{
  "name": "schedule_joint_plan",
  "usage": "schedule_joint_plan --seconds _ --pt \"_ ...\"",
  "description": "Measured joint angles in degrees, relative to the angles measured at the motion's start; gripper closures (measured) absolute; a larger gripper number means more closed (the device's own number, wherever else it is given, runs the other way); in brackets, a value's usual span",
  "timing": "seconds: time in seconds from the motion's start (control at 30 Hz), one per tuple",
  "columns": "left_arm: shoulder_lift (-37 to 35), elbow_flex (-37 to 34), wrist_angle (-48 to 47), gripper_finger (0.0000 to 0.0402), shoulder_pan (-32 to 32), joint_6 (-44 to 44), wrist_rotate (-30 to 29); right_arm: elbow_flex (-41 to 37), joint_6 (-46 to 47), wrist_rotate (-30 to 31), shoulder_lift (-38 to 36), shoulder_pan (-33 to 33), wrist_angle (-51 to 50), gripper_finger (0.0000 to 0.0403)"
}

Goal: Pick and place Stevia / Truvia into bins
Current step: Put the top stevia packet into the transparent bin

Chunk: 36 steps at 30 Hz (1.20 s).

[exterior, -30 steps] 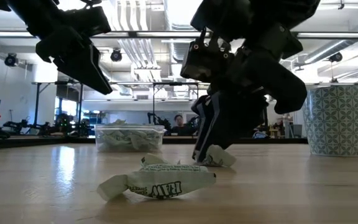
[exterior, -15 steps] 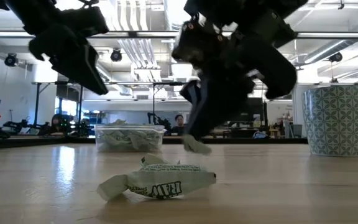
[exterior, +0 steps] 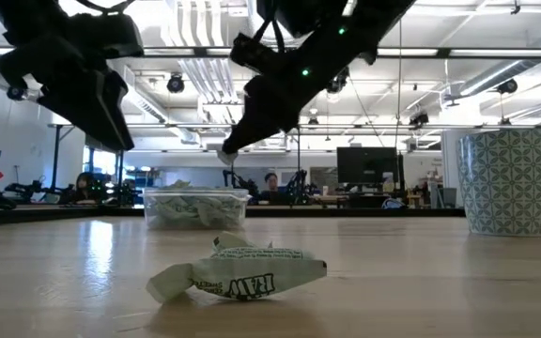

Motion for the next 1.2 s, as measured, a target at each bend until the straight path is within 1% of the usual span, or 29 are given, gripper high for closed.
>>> schedule_joint_plan --seconds 0.07,0.13,0.27,0.33,0.43,0.53,0.6,0.73,0.97,1.2 --pt "0.0 0.0 -0.1 0.0201 -0.2 0.0 0.0 0.0 -0.1 -0.1 0.0 -2.1 1.2 0.0385" --pt "0.0 0.0 -0.1 0.0201 -0.3 0.0 0.0 -0.1 -0.2 -1.3 0.1 -4.1 1.5 0.0385" --pt "0.0 0.0 -0.6 0.0201 -0.3 0.2 -0.2 -0.5 0.0 -7.6 0.1 -7.2 2.2 0.0385" --pt "0.0 0.0 -1.1 0.0201 -0.3 0.2 -0.2 -0.5 0.0 -9.3 0.1 -7.9 2.3 0.0385" --pt "0.0 0.0 -1.0 0.0201 -0.3 0.4 -0.4 -0.5 -0.9 -10.1 0.5 -8.0 2.8 0.0385" --pt "0.0 0.0 -1.0 0.0201 -0.2 0.5 -0.4 -0.6 -2.1 -13.5 2.5 -8.0 3.7 0.0385" --pt "0.0 0.0 -1.0 0.0201 -0.2 0.4 -0.4 -0.3 -2.9 -13.4 4.1 -8.0 3.5 0.0385" --pt "0.0 0.0 -1.0 0.0201 -0.3 0.0 -0.4 0.0 -2.3 -10.2 4.8 -8.2 3.3 0.0385" --pt "0.0 0.0 -1.0 0.0201 -0.5 -0.1 -0.4 0.2 -3.1 -10.0 4.2 -8.3 3.5 0.0385" --pt "0.0 0.0 -1.0 0.0201 -0.5 -0.1 -0.4 0.2 -6.6 -8.9 4.6 -8.5 2.7 0.0385"
